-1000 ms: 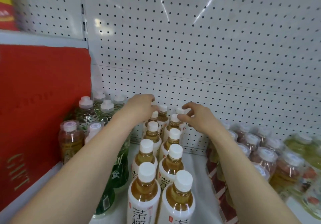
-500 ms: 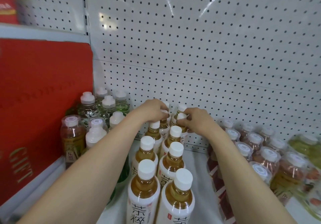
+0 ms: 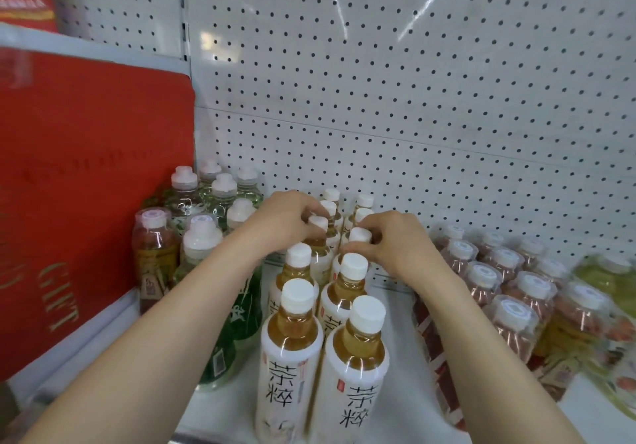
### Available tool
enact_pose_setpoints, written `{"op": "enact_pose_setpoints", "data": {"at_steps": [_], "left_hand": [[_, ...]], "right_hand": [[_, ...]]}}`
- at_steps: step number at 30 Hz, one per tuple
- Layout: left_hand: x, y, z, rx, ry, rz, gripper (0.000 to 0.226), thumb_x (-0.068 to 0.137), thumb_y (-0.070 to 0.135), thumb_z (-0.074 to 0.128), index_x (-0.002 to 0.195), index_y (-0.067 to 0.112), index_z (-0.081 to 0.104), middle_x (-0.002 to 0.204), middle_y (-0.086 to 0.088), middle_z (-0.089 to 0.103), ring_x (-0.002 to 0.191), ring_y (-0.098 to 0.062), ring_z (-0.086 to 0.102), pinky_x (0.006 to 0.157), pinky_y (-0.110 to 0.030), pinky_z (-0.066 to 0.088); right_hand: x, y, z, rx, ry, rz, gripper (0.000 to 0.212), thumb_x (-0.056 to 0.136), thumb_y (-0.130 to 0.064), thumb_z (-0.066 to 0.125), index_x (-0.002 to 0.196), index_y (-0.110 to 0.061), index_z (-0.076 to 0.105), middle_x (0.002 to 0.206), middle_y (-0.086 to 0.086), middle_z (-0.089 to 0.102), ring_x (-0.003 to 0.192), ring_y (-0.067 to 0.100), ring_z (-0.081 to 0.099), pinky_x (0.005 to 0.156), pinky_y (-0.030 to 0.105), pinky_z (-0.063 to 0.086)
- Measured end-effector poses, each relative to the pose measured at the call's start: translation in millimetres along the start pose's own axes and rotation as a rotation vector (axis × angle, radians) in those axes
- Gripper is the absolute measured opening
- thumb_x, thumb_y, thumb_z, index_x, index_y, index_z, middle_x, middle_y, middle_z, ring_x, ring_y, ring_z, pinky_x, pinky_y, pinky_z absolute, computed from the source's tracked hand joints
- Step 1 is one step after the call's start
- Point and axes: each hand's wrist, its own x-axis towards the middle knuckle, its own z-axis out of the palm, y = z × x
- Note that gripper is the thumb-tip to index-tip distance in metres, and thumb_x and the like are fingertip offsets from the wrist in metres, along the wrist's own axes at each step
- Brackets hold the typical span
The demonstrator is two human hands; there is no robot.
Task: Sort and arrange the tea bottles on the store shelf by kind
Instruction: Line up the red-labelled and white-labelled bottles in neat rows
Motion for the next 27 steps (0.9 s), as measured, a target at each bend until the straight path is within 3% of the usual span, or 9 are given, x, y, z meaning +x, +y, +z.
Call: {"op": "enact_pose_setpoints", "data": {"at_steps": [3,6,9,11,13,17,21,23,27], "left_hand": [[-10,-2,2,-0.100,0.092,0.004,0.039,0.089,0.029,0.067,0.128,0.030,0.062,0.129,0.005,0.063,0.117,-0.012,0.058,0.090,-0.023,0.040],[-42,-4,-2,-0.087,0.409,0.128,0.035,0.094,0.025,0.061,0.128,0.031,0.062,0.131,0.012,0.061,0.116,-0.007,0.056,0.096,-0.023,0.040],[-84,-24,-14,-0.010,0.752,0.187,0.032,0.094,0.022,0.059,0.125,0.028,0.063,0.130,0.014,0.058,0.124,-0.005,0.048,0.103,-0.020,0.029],[-104,-57,-19,0.001,0.836,0.106,0.035,0.096,0.026,0.057,0.130,0.028,0.058,0.134,0.010,0.054,0.128,-0.010,0.044,0.104,-0.023,0.026],[-113,-91,-23,-0.040,0.843,0.014,0.038,0.098,0.032,0.050,0.134,0.023,0.054,0.137,0.000,0.053,0.128,-0.019,0.046,0.104,-0.031,0.033],[-98,-153,-29,-0.133,0.728,-0.129,0.043,0.103,0.029,0.040,0.141,0.010,0.048,0.143,-0.013,0.050,0.134,-0.028,0.043,0.109,-0.036,0.031],[-80,-177,-19,-0.084,0.492,-0.168,0.061,0.099,0.033,0.051,0.152,0.013,0.029,0.158,-0.017,0.027,0.146,-0.030,0.025,0.116,-0.041,0.024],[-75,-180,-14,-0.117,0.488,-0.206,0.079,0.094,0.034,0.059,0.155,0.013,0.015,0.157,-0.019,0.026,0.144,-0.035,0.026,0.114,-0.043,0.026],[-80,-186,-21,-0.150,0.596,-0.215,0.054,0.080,0.033,0.075,0.127,0.016,0.055,0.123,-0.014,0.065,0.115,-0.039,0.058,0.093,-0.043,0.046]], "right_hand": [[-2,1,5,-0.030,0.024,-0.001,0.029,0.081,-0.050,0.074,0.097,-0.025,0.070,0.087,-0.002,0.067,0.080,0.016,0.056,0.068,0.027,0.038],[-13,1,3,0.006,0.065,-0.011,0.043,0.085,-0.050,0.069,0.120,-0.025,0.066,0.107,-0.004,0.070,0.087,0.012,0.059,0.078,0.027,0.045],[-28,-8,-10,0.117,0.260,-0.052,0.035,0.089,-0.046,0.065,0.119,-0.027,0.067,0.102,-0.009,0.070,0.090,0.008,0.063,0.086,0.029,0.052],[-39,-27,-21,0.152,0.315,-0.095,0.029,0.093,-0.041,0.063,0.117,-0.027,0.069,0.101,-0.012,0.069,0.090,0.004,0.062,0.080,0.017,0.048],[-51,-53,-28,0.155,0.320,-0.129,0.025,0.095,-0.035,0.061,0.117,-0.027,0.070,0.103,-0.011,0.070,0.091,0.004,0.061,0.076,0.011,0.041],[-68,-117,-16,0.146,0.287,-0.228,0.026,0.097,-0.028,0.058,0.121,-0.025,0.068,0.105,-0.007,0.073,0.098,0.012,0.064,0.093,0.028,0.048],[-70,-164,17,-0.002,0.141,-0.291,0.036,0.099,-0.034,0.055,0.133,-0.022,0.059,0.120,0.003,0.069,0.113,0.022,0.061,0.097,0.033,0.045],[-70,-177,35,-0.047,0.046,-0.275,0.048,0.099,-0.039,0.055,0.143,-0.021,0.048,0.123,0.008,0.066,0.116,0.028,0.059,0.095,0.038,0.047],[-64,-189,61,-0.002,0.071,-0.200,0.055,0.096,-0.039,0.059,0.142,-0.019,0.035,0.105,0.010,0.064,0.097,0.032,0.063,0.077,0.038,0.050]]}}
